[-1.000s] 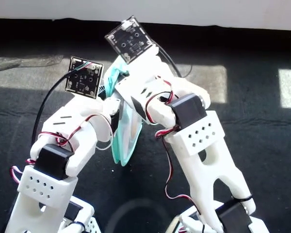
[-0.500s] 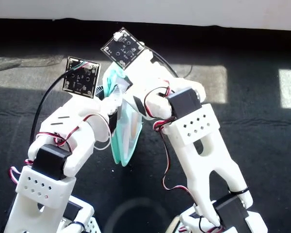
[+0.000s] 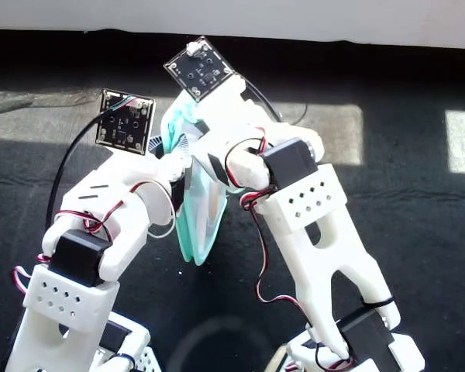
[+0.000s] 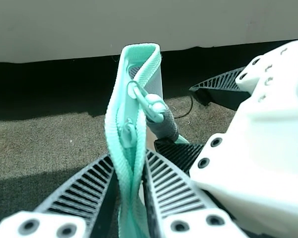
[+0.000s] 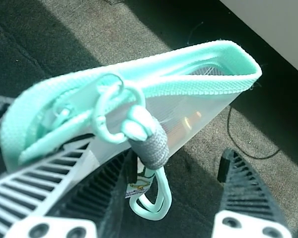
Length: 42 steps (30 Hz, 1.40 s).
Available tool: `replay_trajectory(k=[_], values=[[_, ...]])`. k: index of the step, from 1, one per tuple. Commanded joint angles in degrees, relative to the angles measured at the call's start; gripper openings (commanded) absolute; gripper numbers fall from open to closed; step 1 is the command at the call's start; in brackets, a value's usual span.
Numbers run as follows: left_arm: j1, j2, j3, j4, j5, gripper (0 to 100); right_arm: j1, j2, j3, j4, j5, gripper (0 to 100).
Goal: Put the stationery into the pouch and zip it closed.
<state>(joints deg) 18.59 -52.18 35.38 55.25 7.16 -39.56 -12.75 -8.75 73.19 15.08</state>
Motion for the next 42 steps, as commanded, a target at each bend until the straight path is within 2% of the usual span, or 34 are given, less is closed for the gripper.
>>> replay_trajectory(k=[1,3,8,22,25,28,35,42], values=[[1.1,0.3,-1.1,-0.2,-0.3,3,-3.5,-2.7,-3.4,-0.4,-0.9,24.6],[1.1,0.3,-1.1,-0.2,-0.3,3,-3.3,-2.8,-3.9,-0.7,-1.4,23.4],[1.1,0.3,-1.1,-0.2,-0.3,3,-2.1,-2.8,-7.4,-0.8,-8.5,23.5],[1.1,0.3,-1.1,-0.2,-0.3,3,-1.9,-2.1,-2.5,-1.3,-8.5,23.1],[1.1,0.3,-1.1,-0.2,-0.3,3,-2.1,-2.2,0.0,-2.8,-8.4,15.2],[1.1,0.3,-1.1,-0.2,-0.3,3,-1.9,-2.7,1.2,-7.1,-4.6,0.0],[1.1,0.3,-1.1,-0.2,-0.3,3,-2.1,-2.7,0.7,-8.1,-2.6,0.7],[1.1,0.3,-1.1,-0.2,-0.3,3,0.7,-2.8,0.7,-8.2,3.5,0.7]])
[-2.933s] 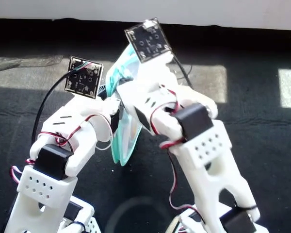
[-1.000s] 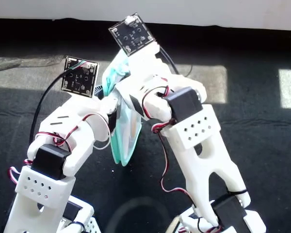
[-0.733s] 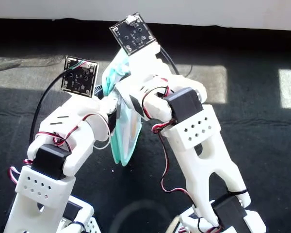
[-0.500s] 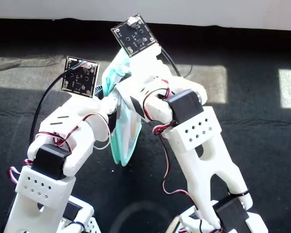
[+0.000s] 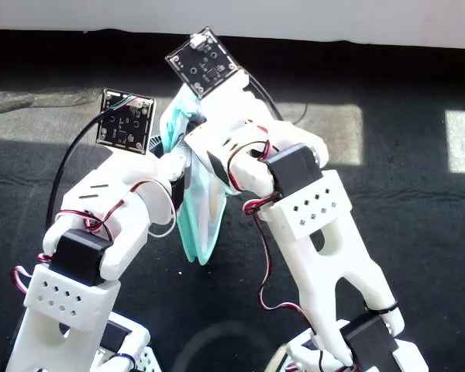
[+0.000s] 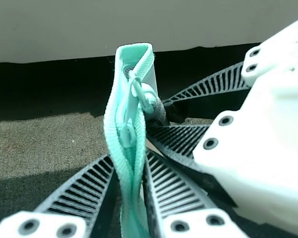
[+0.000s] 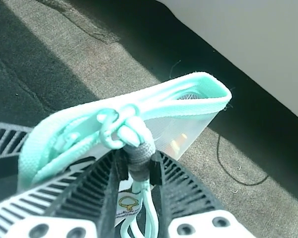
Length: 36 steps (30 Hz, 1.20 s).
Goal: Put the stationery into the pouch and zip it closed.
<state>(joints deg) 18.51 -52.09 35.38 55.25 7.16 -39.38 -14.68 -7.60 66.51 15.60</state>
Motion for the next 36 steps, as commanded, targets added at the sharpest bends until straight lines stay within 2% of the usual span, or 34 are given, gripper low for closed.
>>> replay_trajectory(k=[1,7,15,28,36], values=[[1.2,0.1,-1.1,-0.2,-0.3,3,1.8,-0.6,-0.5,-2.3,4.5,0.7],[1.2,-0.1,-1.1,0.2,-0.3,3,10.9,-0.2,-0.4,-10.9,9.3,0.6],[1.2,-0.1,-1.1,0.1,-0.3,3,11.7,-0.1,0.0,-11.6,14.6,0.6],[1.2,-0.2,-1.1,0.1,-0.3,3,22.8,7.9,-0.5,-14.0,15.9,0.6],[1.2,-0.2,-1.0,0.2,-0.3,3,25.5,11.0,-0.6,-15.7,19.4,0.6]])
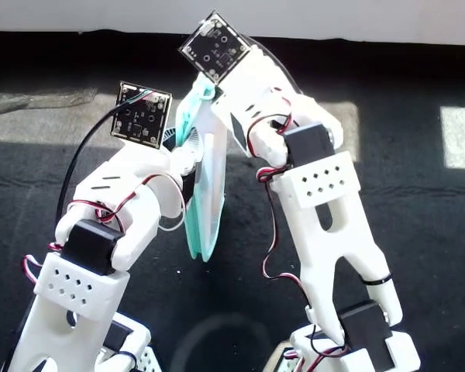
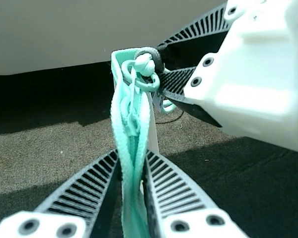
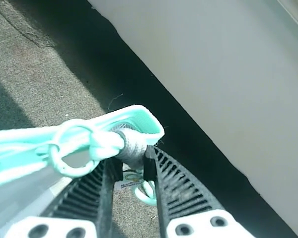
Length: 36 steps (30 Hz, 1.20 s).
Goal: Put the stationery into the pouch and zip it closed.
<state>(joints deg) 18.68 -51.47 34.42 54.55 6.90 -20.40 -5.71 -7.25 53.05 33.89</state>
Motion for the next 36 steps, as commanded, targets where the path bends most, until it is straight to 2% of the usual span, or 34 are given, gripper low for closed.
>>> replay_trajectory(k=[1,7,14,18,20,22,26,29,36], values=[[1.0,-0.8,0.0,0.9,0.0,3,6.9,2.4,-0.9,-3.0,1.1,0.6],[1.0,-0.7,0.2,1.0,0.0,3,10.2,4.4,-0.9,-6.9,1.2,0.6],[1.0,-0.5,0.0,0.7,0.0,3,12.1,6.4,-0.9,-6.6,1.1,0.6],[1.0,-0.4,0.0,0.6,0.0,3,10.9,2.0,-0.9,-3.6,0.7,0.8],[1.0,-0.6,-0.2,0.6,-1.0,3,10.1,-1.9,-0.9,-2.2,-2.2,1.0],[1.0,-0.5,-1.5,1.0,-6.6,3,10.1,-5.1,-0.8,-1.7,-6.7,2.7],[-0.4,-0.3,-8.1,2.5,-15.4,3,13.2,-9.7,-0.2,-0.4,-13.4,12.8],[-2.8,0.7,-14.6,4.2,-21.0,3,16.1,-10.9,-0.3,2.9,-17.4,14.2],[-6.3,11.3,-28.6,7.1,-35.4,3,19.1,-13.0,-0.3,9.4,-18.9,14.2]])
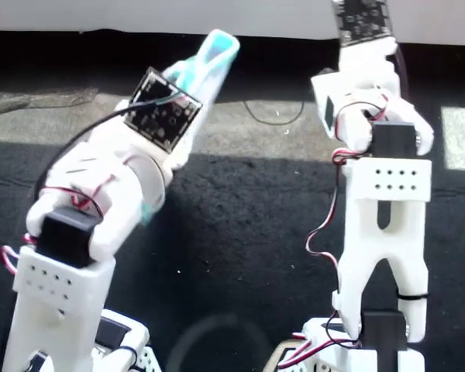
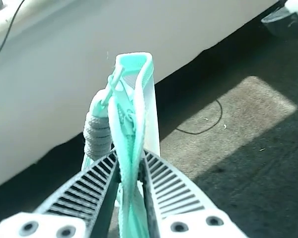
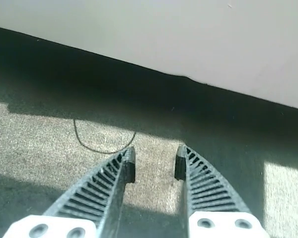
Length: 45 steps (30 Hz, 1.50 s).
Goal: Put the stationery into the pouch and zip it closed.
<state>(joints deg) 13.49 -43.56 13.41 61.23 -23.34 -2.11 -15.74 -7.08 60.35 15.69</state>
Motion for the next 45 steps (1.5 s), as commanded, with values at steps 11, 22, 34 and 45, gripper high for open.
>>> replay_trajectory(k=[11,22,34,45], values=[[8.9,26.8,-10.1,29.3,-19.5,3,1.0,-12.1,-0.5,8.1,-0.7,14.2],[9.5,32.5,-10.5,32.5,-19.0,1,7.5,-12.9,4.8,11.6,-9.2,14.2],[8.9,23.9,-10.3,32.8,-15.3,1,0.0,-13.0,33.6,-6.1,-7.7,14.2],[8.9,22.2,-10.5,34.7,-13.1,1,-3.8,-7.9,46.4,-35.8,-23.0,14.2]])
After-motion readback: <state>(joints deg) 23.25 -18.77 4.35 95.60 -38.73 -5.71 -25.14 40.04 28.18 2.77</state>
